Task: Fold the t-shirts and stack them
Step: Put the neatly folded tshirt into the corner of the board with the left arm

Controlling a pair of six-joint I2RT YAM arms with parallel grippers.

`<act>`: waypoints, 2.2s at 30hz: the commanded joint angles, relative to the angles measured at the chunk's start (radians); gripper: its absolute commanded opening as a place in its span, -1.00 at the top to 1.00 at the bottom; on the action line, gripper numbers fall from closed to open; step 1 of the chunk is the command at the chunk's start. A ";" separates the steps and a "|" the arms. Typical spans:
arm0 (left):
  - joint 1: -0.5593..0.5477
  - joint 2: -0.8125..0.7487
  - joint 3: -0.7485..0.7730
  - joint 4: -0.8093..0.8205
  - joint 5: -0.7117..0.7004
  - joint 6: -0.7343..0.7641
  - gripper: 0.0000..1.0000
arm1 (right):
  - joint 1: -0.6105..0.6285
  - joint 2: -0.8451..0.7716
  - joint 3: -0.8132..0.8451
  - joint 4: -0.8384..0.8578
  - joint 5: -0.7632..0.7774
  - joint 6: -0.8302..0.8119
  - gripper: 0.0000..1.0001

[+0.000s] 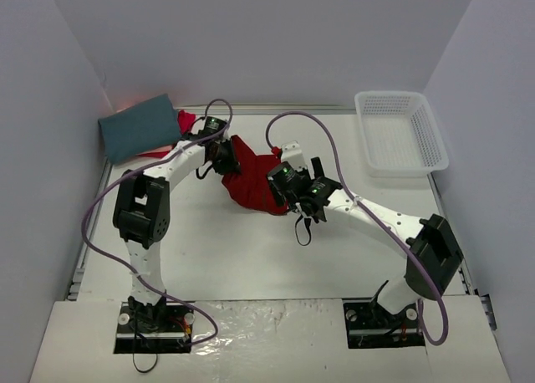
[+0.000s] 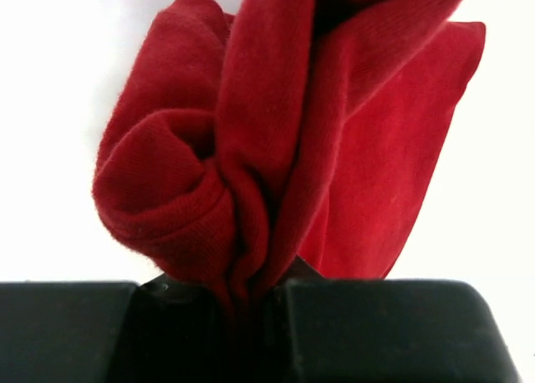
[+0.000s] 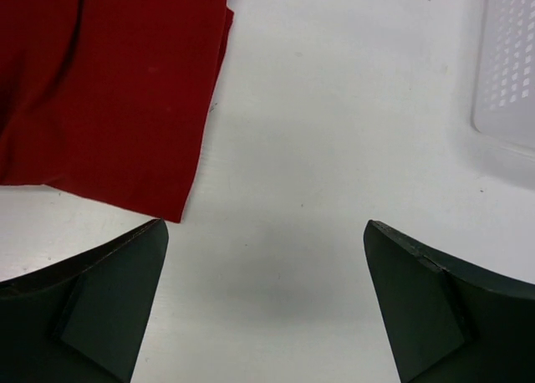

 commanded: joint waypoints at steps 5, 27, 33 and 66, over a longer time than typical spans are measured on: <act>0.013 0.076 0.301 -0.291 -0.142 0.153 0.95 | -0.016 -0.061 -0.042 0.057 -0.076 -0.006 -1.00; 0.022 0.386 1.107 -0.702 -0.314 0.326 0.95 | -0.030 -0.033 -0.065 0.072 -0.127 0.004 -1.00; 0.083 0.391 1.182 -0.641 -0.237 0.310 0.95 | -0.036 -0.001 -0.056 0.073 -0.149 0.001 -1.00; 0.320 0.250 1.255 -0.362 0.033 0.264 0.95 | -0.035 0.138 -0.047 0.099 -0.236 0.004 -1.00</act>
